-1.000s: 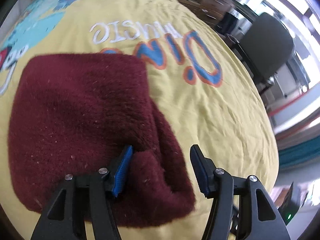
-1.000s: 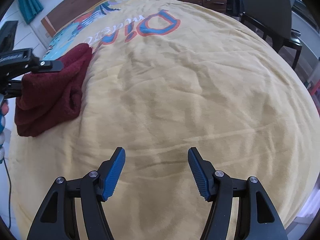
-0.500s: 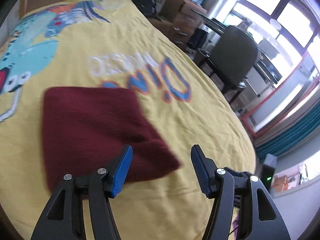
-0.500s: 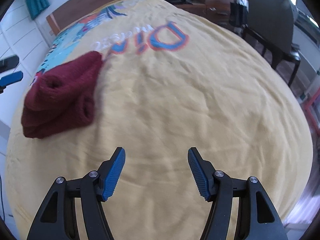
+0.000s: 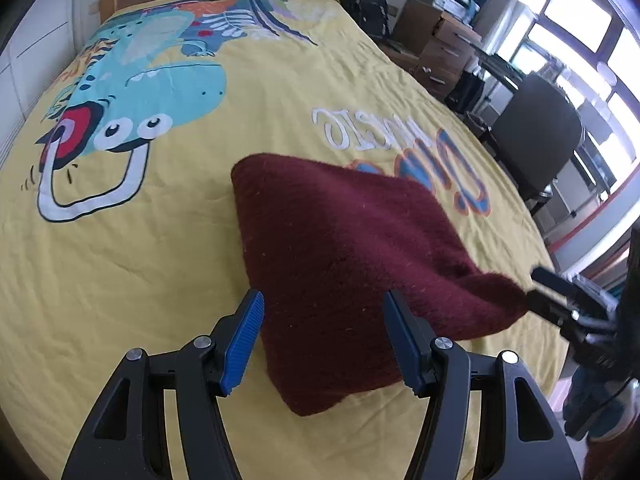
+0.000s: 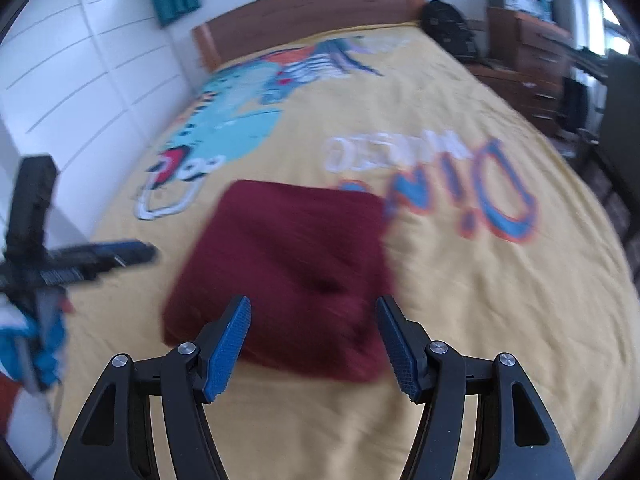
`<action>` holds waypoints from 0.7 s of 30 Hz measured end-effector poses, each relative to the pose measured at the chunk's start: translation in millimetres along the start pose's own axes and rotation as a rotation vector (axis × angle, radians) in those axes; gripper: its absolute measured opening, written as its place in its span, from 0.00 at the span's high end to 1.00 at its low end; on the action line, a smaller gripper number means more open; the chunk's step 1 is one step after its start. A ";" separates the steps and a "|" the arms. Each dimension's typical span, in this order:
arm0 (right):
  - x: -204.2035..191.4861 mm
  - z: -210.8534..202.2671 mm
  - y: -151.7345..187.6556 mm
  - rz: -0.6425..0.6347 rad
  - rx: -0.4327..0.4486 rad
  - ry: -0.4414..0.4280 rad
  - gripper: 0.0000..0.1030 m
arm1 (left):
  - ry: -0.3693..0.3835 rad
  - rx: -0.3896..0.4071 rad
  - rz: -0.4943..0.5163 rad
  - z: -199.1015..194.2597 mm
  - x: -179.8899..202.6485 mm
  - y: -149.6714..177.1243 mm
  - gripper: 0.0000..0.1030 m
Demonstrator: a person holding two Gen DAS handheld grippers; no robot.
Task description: Fold small clothes
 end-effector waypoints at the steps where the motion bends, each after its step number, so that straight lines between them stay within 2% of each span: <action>1: -7.5 10.6 -4.1 -0.003 -0.009 -0.020 0.35 | 0.001 -0.005 0.015 6.0 0.4 1.4 0.46; 5: -20.8 45.6 -2.0 0.009 -0.052 -0.103 0.35 | 0.026 -0.023 0.065 27.6 5.7 5.6 0.46; 10: -6.5 83.7 18.2 -0.016 -0.120 -0.080 0.35 | 0.091 -0.073 0.126 63.0 15.2 8.9 0.46; 12: 8.2 93.8 24.8 -0.009 -0.130 -0.076 0.35 | 0.091 -0.092 0.155 75.8 19.2 13.0 0.45; 13: 14.2 97.0 25.4 -0.004 -0.129 -0.078 0.35 | 0.087 -0.100 0.182 81.8 22.8 16.7 0.45; 16: 32.2 101.7 28.5 0.004 -0.116 -0.092 0.35 | 0.069 -0.113 0.251 92.2 33.9 30.9 0.34; 18: 37.1 102.1 31.8 -0.008 -0.114 -0.109 0.35 | 0.055 -0.113 0.295 92.8 37.0 42.8 0.33; 21: 37.6 96.2 37.6 -0.030 -0.108 -0.134 0.35 | 0.073 -0.115 0.286 87.3 28.5 56.5 0.32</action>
Point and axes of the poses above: each gripper's, at about its wrist camera, not at the fingertips, and z roughly the way its jaws point, x to its right, y to its underside, the point moved 4 cm from there along z, roughly the way its jaws point, and after that the axes turned 2 degrees about x, right-handed, at the moved point
